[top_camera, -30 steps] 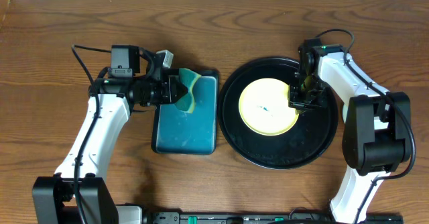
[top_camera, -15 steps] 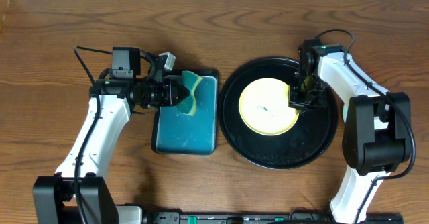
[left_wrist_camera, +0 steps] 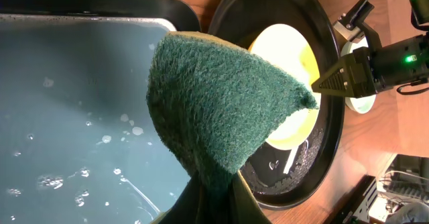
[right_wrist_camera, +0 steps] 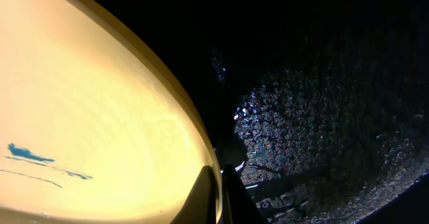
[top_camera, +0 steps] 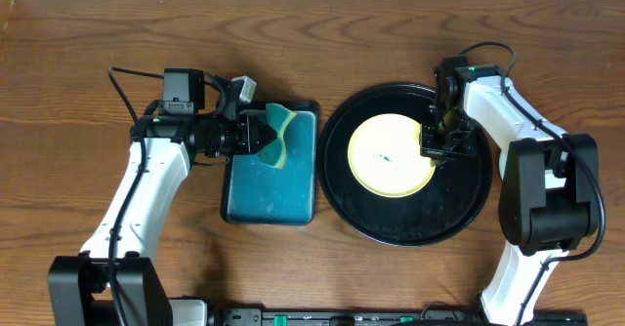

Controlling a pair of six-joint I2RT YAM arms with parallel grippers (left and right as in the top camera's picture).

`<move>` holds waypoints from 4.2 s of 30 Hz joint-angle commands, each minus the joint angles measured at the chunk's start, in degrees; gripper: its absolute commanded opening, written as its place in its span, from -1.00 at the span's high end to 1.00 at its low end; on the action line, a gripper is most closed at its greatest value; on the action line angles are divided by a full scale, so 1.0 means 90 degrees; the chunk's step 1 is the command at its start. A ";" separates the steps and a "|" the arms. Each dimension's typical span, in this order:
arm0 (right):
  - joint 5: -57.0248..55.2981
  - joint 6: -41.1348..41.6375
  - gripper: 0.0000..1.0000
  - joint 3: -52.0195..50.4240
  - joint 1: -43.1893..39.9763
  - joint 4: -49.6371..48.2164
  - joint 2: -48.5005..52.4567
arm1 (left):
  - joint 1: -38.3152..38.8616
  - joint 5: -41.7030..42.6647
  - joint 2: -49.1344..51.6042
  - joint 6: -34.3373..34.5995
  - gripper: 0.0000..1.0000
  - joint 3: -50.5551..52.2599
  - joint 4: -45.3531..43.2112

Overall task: Clean dirty plates on tray and stack at the side
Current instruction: 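Hold the green sponge above the blue tray's right edge with the left gripper, then carry the sponge with the left gripper onto the yellow plate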

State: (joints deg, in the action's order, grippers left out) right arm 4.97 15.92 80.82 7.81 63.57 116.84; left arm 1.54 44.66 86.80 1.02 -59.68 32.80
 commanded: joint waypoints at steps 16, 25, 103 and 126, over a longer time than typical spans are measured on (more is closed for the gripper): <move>-0.0192 0.0039 0.97 -0.0221 0.0017 -0.0134 0.0063 | -0.0032 0.0134 -0.0036 -0.0136 0.85 0.0036 -0.0007; -0.0192 0.0039 0.98 -0.0590 0.0017 -0.0474 0.0063 | -0.0032 0.0066 -0.0036 -0.0136 0.85 0.0039 -0.0002; 0.0474 -0.0590 0.98 -0.1498 -0.0029 -0.0865 0.0049 | 0.0721 -0.0976 0.0461 0.3072 0.85 -0.0260 0.0267; 0.0585 -0.0588 0.98 -0.1110 0.0090 -0.0641 -0.0979 | 0.2594 -0.2429 0.0461 0.2079 0.85 -0.0542 -0.0393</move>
State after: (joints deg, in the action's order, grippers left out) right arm 9.61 12.21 71.42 7.29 57.54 110.78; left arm 23.77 26.09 92.14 21.23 -63.07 29.45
